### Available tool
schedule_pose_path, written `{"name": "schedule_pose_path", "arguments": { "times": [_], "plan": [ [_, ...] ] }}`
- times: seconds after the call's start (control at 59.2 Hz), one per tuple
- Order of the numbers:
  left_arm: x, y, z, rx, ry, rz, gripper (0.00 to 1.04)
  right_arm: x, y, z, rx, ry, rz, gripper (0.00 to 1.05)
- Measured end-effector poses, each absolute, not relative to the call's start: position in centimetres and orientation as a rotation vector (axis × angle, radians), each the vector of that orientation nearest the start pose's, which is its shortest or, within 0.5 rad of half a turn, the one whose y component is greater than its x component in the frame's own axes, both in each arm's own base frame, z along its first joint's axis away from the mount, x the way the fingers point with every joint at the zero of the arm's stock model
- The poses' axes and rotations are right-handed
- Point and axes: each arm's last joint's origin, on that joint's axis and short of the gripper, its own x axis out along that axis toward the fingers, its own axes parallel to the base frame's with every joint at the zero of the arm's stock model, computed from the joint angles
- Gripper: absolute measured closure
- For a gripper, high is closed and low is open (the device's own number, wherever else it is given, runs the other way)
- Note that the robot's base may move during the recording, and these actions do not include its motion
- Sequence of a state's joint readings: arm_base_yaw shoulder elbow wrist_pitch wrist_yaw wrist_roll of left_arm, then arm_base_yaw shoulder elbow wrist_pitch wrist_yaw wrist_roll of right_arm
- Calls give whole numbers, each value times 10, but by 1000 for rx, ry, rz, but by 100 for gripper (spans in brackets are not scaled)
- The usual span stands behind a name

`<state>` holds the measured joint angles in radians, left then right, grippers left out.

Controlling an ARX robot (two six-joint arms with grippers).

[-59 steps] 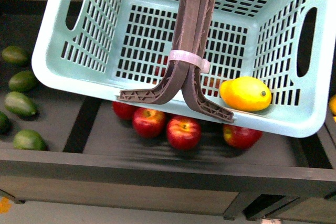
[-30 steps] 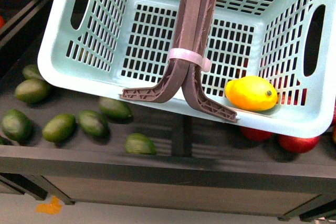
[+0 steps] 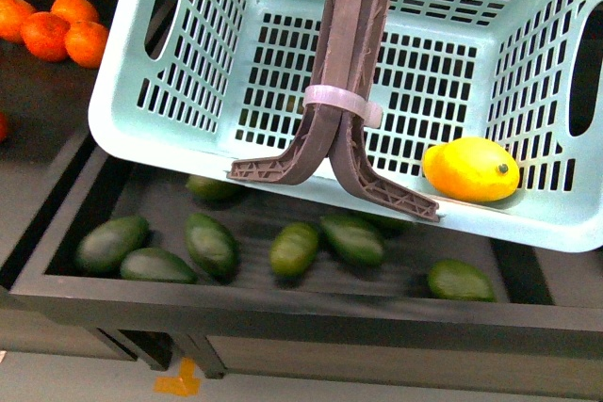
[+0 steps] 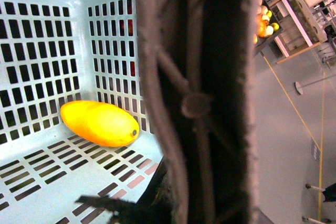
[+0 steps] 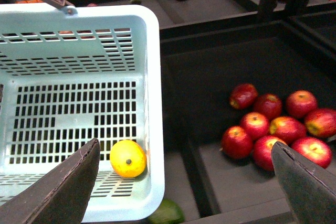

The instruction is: Pick mango and avocado into basket

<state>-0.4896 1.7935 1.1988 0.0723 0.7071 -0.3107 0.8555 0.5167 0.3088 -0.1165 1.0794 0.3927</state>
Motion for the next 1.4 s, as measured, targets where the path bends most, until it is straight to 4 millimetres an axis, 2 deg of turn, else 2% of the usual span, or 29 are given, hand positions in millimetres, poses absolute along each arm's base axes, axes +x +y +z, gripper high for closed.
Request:
{"name": "schedule_pose_path", "arguments": {
  "times": [0.642,0.71,0.811,1.014,1.149,1.267,1.318,1.402],
  "plan": [
    [341,-196,229,-328,722,-1046,100,98,74,215,117,143,-248,9],
    [341,-197,228,-324,720,-1042,100,99,74,215,119,222,-188,9],
    [341,-197,228,-325,721,-1042,100,101,67,215,130,303,-176,9],
    [340,-199,229,-326,725,-1062,100,114,45,234,188,232,-303,9],
    [337,-203,229,-326,731,-1088,101,132,19,251,184,174,-424,9],
    [336,-204,229,-325,731,-1091,101,160,-7,260,181,152,-496,9],
    [337,-203,229,-324,730,-1083,101,179,-21,257,161,170,-514,9],
    [338,-202,229,-324,727,-1070,101,224,-46,233,138,305,-462,9]
  ]
}}
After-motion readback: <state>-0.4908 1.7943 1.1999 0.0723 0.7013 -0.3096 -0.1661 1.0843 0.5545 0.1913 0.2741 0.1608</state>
